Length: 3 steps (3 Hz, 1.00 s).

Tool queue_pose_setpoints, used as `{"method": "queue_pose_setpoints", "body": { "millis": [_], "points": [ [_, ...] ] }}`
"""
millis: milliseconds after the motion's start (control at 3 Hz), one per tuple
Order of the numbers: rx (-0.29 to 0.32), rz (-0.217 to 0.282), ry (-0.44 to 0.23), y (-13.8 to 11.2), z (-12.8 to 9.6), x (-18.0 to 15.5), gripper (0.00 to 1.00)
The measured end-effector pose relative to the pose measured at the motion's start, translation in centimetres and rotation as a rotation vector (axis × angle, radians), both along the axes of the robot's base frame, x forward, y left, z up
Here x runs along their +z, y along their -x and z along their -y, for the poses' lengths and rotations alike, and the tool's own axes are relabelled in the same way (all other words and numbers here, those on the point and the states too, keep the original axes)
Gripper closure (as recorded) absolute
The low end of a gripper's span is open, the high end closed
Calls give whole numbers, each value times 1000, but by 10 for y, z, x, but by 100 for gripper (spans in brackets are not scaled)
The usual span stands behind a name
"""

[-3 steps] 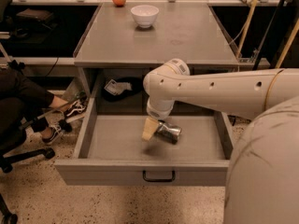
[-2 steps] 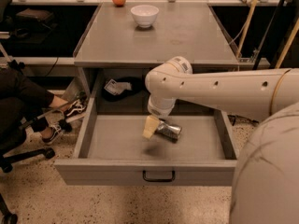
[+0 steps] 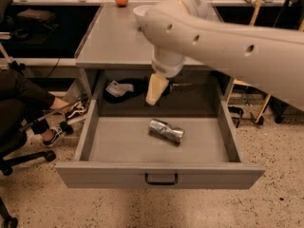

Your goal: Place redbull can into top drawer

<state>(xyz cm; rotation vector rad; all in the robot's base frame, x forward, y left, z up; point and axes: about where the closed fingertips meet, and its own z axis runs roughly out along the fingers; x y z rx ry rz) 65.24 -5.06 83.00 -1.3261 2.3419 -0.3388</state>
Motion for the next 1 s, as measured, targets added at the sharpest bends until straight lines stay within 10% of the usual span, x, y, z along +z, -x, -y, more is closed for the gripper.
{"method": "queue_pose_setpoints", "body": {
  "millis": [667,1000],
  "points": [
    [-196,183,31,73,38,194,0],
    [-236,135,74,92,56,192,0]
  ]
}}
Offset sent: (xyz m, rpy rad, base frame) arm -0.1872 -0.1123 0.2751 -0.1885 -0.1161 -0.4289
